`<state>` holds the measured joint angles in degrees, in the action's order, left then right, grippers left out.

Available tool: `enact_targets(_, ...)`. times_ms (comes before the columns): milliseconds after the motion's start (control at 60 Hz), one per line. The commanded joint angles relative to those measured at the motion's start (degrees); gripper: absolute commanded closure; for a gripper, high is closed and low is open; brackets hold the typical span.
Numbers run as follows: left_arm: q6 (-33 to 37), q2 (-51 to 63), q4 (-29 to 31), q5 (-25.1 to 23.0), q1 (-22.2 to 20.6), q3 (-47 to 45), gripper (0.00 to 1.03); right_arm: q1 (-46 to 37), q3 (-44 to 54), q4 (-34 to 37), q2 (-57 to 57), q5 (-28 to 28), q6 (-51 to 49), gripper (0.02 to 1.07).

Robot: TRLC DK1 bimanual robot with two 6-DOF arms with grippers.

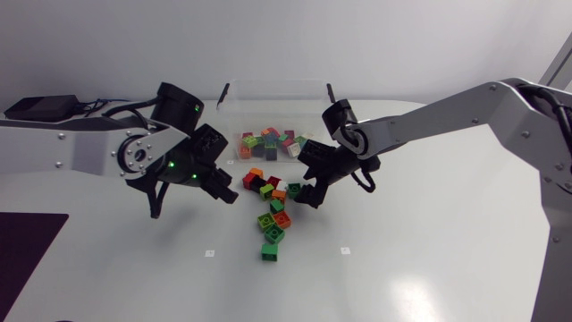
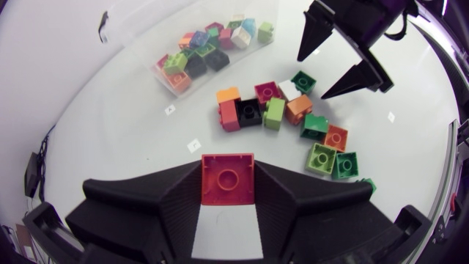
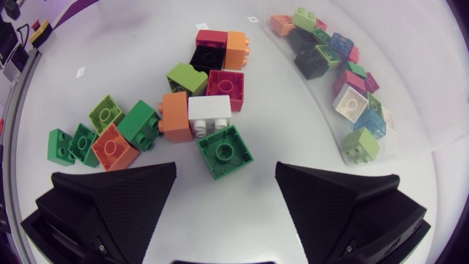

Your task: Place the duplo bricks in the container

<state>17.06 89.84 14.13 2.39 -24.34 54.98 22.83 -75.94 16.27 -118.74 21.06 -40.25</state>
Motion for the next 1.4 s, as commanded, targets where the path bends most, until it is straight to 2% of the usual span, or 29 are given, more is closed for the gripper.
enact_targets(0,1.13,-3.89,1.07,-0.2,-0.62,-1.28,0.79,0.46,-1.84,0.34,-2.38,0.56,-2.11,0.1)
enact_targets(117,1.49,-6.26,2.31,-0.11,-0.71,-0.23,0.79,0.64,-3.07,0.51,-3.96,0.83,-2.47,0.14)
enact_targets(250,1.93,-8.1,2.39,-0.2,-0.45,2.94,0.79,0.9,-3.25,1.13,-4.92,1.7,-2.82,0.23)
enact_targets(500,1.75,-6.79,2.22,-0.28,-1.06,9.44,0.79,0.64,-0.87,0.6,-3.96,3.2,-3.26,0.55)
enact_targets(700,1.49,-3.62,1.07,-0.28,-1.06,14.01,0.79,0.64,2.03,0.43,-1.23,3.29,-2.82,0.71)
enact_targets(1017,1.66,2.79,-0.07,-0.28,-0.54,21.84,0.79,0.73,8.97,-0.89,5.8,2.85,-0.97,0.71)
enact_targets(1300,1.4,11.23,-2.88,-0.55,-0.01,29.48,0.79,-1.82,12.57,1.66,17.05,2.67,0.79,0.71)
enact_targets(1383,0.61,13.87,-3.85,-1.95,0.96,31.68,0.79,-2.53,12.66,1.92,19.77,2.41,1.84,0.71)
